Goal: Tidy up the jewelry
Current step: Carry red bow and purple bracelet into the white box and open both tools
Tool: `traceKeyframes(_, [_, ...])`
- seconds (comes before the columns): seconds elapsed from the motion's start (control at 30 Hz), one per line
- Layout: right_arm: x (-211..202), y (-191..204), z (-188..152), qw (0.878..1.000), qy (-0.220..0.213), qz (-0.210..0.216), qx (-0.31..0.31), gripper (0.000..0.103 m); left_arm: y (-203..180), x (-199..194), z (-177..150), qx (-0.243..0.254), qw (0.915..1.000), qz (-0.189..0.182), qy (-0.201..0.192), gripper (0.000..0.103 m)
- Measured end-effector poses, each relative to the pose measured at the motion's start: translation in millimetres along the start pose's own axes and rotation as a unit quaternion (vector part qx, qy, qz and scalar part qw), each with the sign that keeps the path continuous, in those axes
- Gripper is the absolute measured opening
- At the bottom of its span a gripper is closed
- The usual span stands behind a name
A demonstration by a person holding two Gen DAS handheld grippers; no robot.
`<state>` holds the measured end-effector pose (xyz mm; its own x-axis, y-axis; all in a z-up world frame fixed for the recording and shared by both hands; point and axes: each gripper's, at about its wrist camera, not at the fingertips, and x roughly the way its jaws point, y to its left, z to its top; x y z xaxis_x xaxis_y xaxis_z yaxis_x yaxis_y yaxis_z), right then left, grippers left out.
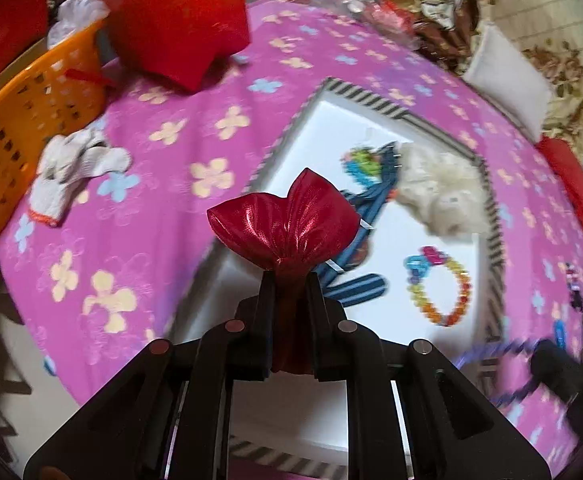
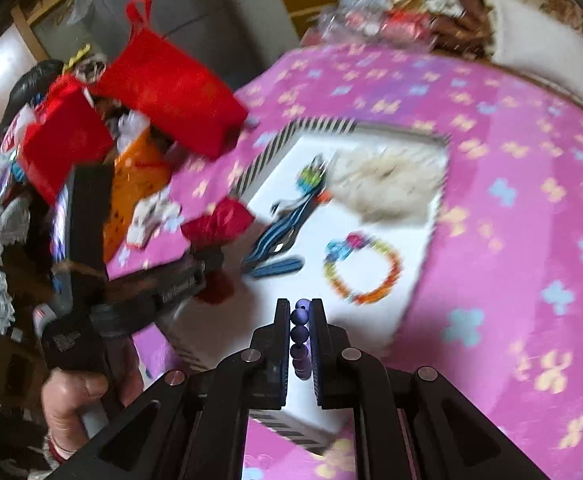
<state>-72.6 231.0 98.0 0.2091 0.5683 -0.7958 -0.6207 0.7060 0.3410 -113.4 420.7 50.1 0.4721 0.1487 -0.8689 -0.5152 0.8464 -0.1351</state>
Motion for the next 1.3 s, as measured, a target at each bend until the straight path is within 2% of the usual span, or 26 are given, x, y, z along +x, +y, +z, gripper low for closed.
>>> traceKeyframes(0.1, [23,8,-12,0.999,0.024,-0.013,-0.017,0.008,6,1,0,-0.006,0.9999,0.012,0.001,0.013])
traceKeyframes(0.2, [38,9,-22,0.998,0.042,-0.042,-0.029,0.008,10,-3,1,-0.015,0.9998,-0.010,-0.002,0.014])
traceKeyframes(0.3, [42,5,-25,0.996,0.049,-0.059,-0.035,0.010,9,-10,3,-0.022,0.9990,-0.035,-0.017,0.023])
traceKeyframes(0.33, [39,3,-27,0.996,0.050,-0.063,-0.037,0.015,7,-13,4,-0.022,0.9987,-0.041,-0.022,0.027])
traceKeyframes(0.43, [35,3,-31,0.996,0.038,-0.070,-0.042,0.043,1,-20,5,-0.021,0.9976,-0.052,-0.041,0.038])
traceKeyframes(0.6, [26,10,-36,0.994,0.020,-0.083,-0.062,0.044,-9,-29,4,-0.014,0.9962,-0.039,-0.076,0.044])
traceKeyframes(0.77, [15,18,-44,0.990,0.000,-0.108,-0.086,0.044,-11,-39,4,-0.010,0.9934,-0.014,-0.113,0.044])
traceKeyframes(1.07, [-1,3,-56,0.991,-0.012,-0.121,-0.062,0.044,-16,-44,2,-0.002,0.9909,0.016,-0.134,0.044])
traceKeyframes(1.3, [-10,-16,-61,0.991,-0.015,-0.129,-0.038,0.044,-26,-44,-1,0.013,0.9902,0.024,-0.137,0.044])
